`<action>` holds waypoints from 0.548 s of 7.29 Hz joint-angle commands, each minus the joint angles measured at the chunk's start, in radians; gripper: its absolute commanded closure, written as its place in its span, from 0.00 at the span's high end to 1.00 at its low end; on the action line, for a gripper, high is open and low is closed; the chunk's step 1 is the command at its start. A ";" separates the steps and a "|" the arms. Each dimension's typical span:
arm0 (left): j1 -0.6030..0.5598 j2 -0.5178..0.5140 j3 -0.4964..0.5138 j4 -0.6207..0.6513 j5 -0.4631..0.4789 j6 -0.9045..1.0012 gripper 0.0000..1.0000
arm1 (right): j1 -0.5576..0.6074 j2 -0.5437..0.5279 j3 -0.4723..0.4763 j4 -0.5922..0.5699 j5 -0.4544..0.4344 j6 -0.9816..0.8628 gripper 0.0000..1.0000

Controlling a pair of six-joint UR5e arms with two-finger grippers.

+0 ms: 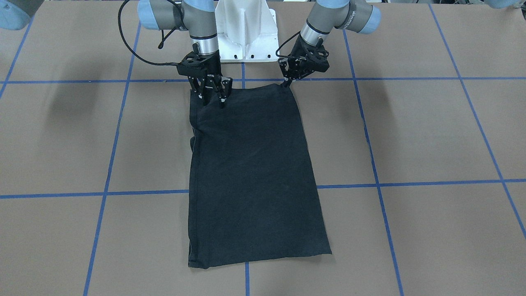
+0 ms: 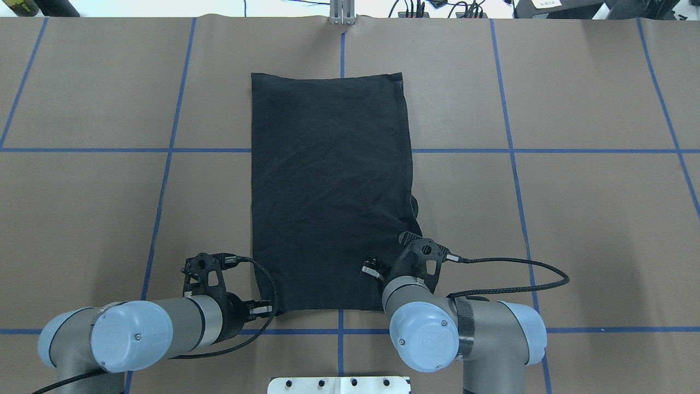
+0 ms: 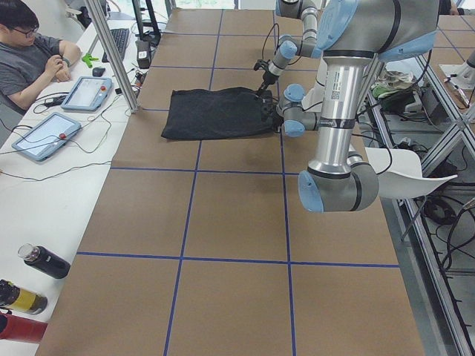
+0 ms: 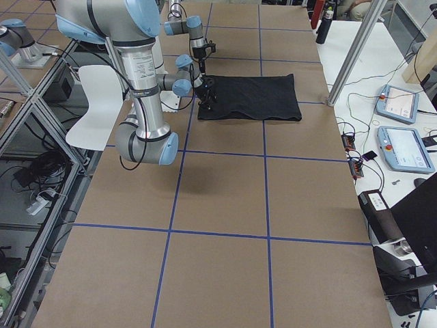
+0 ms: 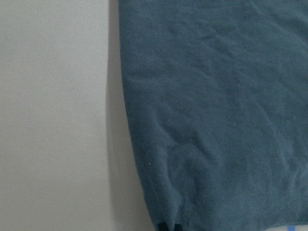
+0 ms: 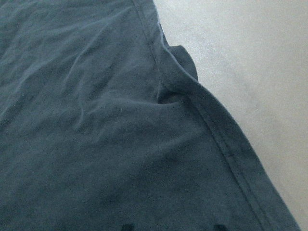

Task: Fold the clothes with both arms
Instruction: 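Lower the right gripper to the shirt's other near corner and grasp it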

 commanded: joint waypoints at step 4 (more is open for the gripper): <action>-0.001 -0.001 -0.003 0.000 0.000 0.000 0.00 | 0.004 0.006 -0.025 -0.024 -0.002 -0.013 0.63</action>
